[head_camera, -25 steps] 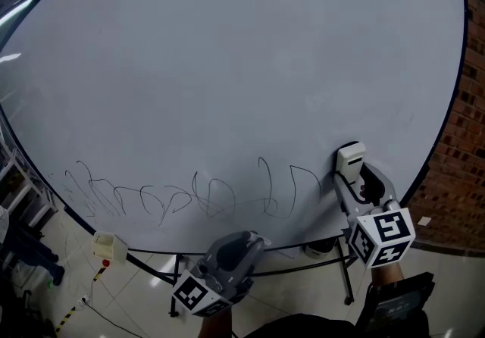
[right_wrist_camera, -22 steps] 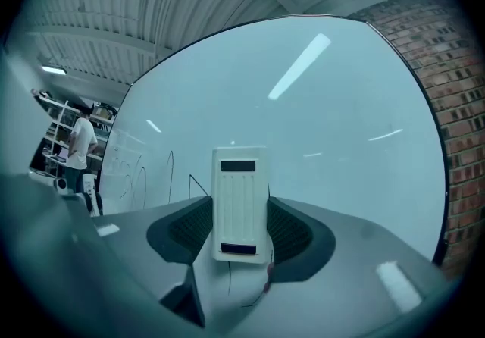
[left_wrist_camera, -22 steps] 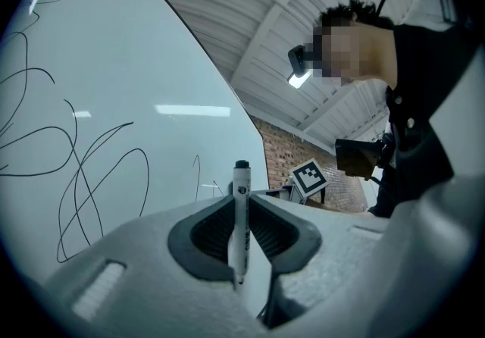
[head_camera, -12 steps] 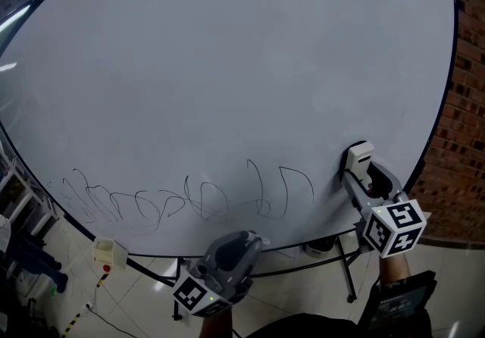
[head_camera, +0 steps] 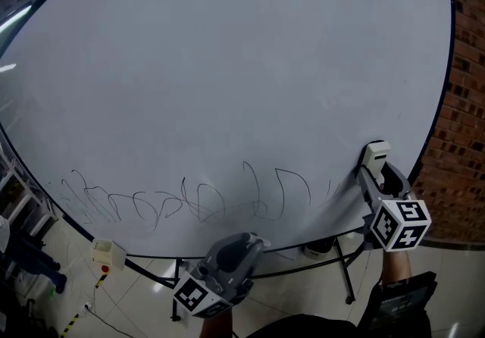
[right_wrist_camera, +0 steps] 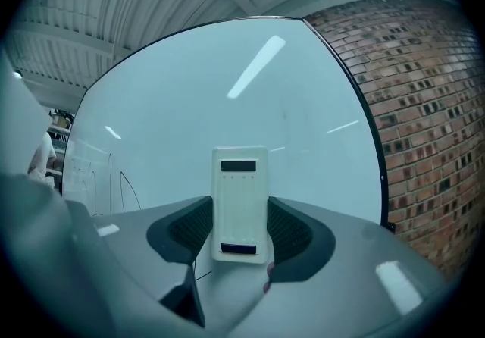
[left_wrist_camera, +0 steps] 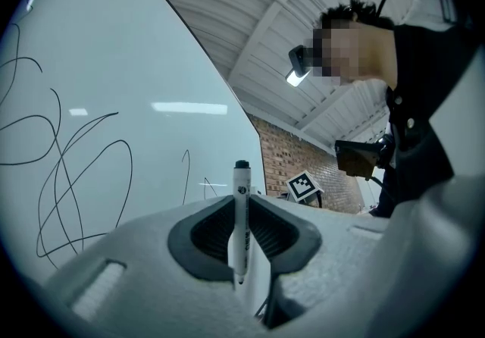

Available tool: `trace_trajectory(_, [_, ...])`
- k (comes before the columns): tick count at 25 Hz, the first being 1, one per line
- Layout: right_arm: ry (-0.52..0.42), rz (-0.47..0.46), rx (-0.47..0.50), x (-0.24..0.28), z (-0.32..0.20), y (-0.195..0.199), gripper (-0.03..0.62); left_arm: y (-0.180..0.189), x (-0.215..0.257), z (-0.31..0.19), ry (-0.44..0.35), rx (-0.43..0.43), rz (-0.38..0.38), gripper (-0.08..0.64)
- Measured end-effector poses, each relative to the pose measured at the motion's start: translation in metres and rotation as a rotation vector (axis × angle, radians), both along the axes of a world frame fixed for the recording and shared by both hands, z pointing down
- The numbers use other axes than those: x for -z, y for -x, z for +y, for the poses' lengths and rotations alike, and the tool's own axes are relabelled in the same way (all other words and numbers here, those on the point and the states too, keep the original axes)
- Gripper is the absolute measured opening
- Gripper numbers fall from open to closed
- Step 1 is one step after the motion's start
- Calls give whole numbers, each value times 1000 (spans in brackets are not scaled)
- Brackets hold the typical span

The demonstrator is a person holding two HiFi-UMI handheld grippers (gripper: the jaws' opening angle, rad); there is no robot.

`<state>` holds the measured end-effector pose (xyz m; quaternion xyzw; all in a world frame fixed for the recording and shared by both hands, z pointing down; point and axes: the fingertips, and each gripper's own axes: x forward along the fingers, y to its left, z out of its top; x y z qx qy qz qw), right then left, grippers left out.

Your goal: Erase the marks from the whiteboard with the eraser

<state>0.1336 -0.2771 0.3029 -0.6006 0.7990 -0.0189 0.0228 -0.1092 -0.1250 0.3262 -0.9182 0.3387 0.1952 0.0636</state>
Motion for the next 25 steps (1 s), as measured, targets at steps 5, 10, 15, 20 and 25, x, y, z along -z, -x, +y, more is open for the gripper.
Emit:
trace_trajectory(5, [-25,21,21,10,4,21,229,4,-3,0,6,9,2,63])
trace_trajectory(10, [-89,116,78,20,16,71,229,12,-4,2,11,23,7,63])
trace_trajectory(15, [-109,148,161,22,26,111,229,16,-6,2,18,32,8,61])
trace_trajectory(20, [-101,168,260,15,31,134,229,11,-3,-1,14,24,0,63])
trace_trajectory(25, [-80,112,218,18,20,89,229,2,1,-4,3,8,-5,62])
